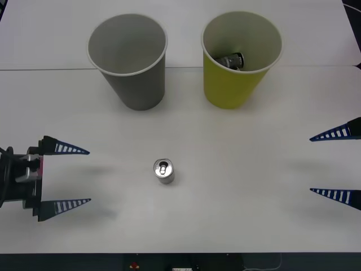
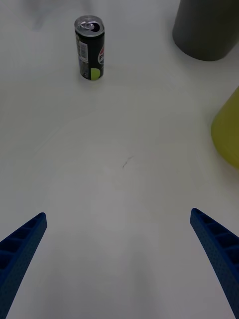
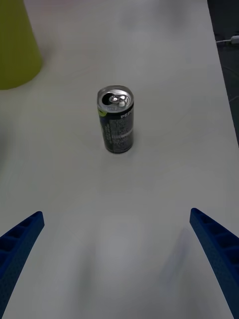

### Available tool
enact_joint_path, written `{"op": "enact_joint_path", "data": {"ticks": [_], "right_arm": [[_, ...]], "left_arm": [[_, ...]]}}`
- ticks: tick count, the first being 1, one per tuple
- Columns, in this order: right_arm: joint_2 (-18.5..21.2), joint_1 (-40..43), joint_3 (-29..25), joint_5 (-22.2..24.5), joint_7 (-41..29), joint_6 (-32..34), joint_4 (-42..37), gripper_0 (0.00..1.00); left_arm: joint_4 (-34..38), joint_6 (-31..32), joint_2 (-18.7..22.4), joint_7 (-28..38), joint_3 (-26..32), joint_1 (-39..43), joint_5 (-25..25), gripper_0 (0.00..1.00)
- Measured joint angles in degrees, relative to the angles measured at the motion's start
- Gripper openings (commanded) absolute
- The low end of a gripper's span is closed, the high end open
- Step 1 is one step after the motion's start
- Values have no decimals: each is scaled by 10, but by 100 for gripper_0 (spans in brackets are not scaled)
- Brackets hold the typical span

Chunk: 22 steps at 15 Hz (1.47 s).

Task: Put the can into the green bin and the plastic bottle into the gray bin

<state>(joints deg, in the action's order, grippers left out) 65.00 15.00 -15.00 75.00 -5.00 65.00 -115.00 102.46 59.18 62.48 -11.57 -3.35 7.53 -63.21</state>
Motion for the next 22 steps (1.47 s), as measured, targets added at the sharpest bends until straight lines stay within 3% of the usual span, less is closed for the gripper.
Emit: {"op": "enact_joint_path", "data": {"ticks": [8, 18, 22], "right_arm": [[0, 0, 0, 0, 0, 0, 0, 100], [0, 0, 0, 0, 0, 0, 0, 100], [0, 0, 0, 0, 0, 0, 0, 100]], "left_arm": [[-140, -5, -44, -121, -123, -82, 115, 100], [-254, -13, -125, -169, -230, -164, 194, 100], [-258, -48, -137, -184, -271, -191, 204, 100]]}}
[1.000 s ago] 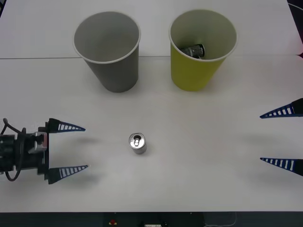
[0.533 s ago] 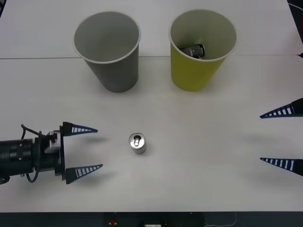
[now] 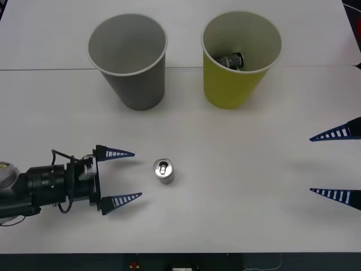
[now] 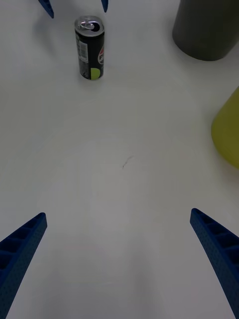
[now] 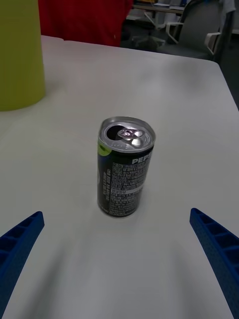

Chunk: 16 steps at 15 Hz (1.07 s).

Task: Put the can into the green bin and the plastic bottle into the gray bin

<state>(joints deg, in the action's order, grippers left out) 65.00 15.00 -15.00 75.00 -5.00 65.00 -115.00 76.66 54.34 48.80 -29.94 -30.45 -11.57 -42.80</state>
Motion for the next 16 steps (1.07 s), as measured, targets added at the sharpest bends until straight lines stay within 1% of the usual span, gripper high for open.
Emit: {"op": "enact_joint_path", "data": {"ticks": [6, 12, 16], "right_arm": [[0, 0, 0, 0, 0, 0, 0, 100], [0, 0, 0, 0, 0, 0, 0, 100], [0, 0, 0, 0, 0, 0, 0, 100]], "left_arm": [[0, -71, -38, -18, -45, -29, 1, 100], [-4, -112, -75, -21, -83, -53, 0, 100], [-5, -124, -84, -21, -88, -57, -3, 100]]}}
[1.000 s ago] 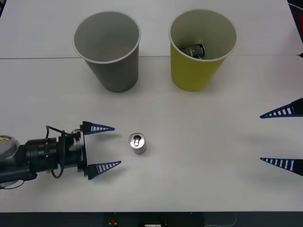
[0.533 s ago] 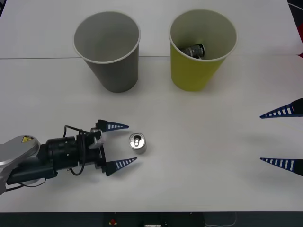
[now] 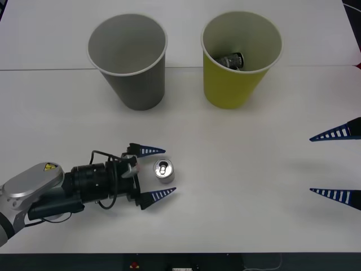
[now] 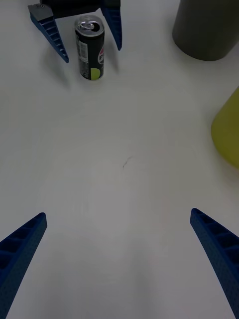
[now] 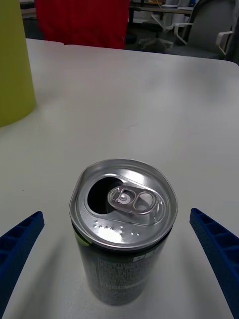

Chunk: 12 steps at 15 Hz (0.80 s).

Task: Put the can into the green bin and the plastic bottle into the gray bin

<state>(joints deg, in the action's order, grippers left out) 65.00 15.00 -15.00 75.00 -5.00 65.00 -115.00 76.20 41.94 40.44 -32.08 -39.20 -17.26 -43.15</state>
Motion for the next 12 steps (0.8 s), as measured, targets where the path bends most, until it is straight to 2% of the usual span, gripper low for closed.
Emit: {"op": "enact_joint_path", "data": {"ticks": [1, 2, 3, 12], "right_arm": [[0, 0, 0, 0, 0, 0, 0, 100], [0, 0, 0, 0, 0, 0, 0, 100], [0, 0, 0, 0, 0, 0, 0, 100], [0, 0, 0, 0, 0, 0, 0, 100]], "left_arm": [[0, -1, 0, 0, 0, 0, -1, 61], [0, -1, 0, 0, 0, 0, -1, 4], [0, -1, 0, 0, -1, 0, -1, 0], [0, -1, -1, 1, -2, 0, -3, 0]]}}
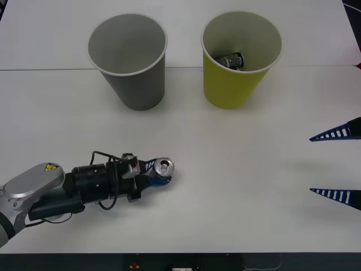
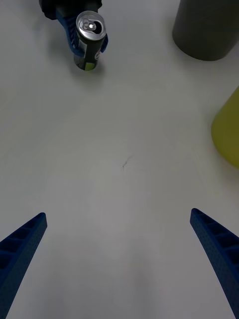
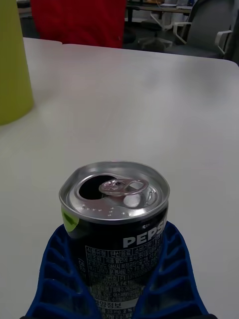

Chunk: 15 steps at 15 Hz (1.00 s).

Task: Put the can into the green bin and the plastic bottle into the gray bin

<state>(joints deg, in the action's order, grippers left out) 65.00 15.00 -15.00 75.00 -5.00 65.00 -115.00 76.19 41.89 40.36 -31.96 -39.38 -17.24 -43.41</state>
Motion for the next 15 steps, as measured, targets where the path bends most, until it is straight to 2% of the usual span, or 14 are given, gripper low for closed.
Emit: {"op": "enact_joint_path", "data": {"ticks": [7, 9, 11, 15], "right_arm": [[0, 0, 0, 0, 0, 0, 0, 100], [0, 0, 0, 0, 0, 0, 0, 100], [0, 0, 0, 0, 0, 0, 0, 100], [0, 0, 0, 0, 0, 0, 0, 100]], "left_arm": [[30, 3, 8, 31, 5, 1, -2, 0], [52, 3, 10, 59, 16, 10, -19, 0], [101, 3, 11, 142, 59, 36, -97, 0], [247, -20, 24, 376, 119, 89, -278, 0]]}}
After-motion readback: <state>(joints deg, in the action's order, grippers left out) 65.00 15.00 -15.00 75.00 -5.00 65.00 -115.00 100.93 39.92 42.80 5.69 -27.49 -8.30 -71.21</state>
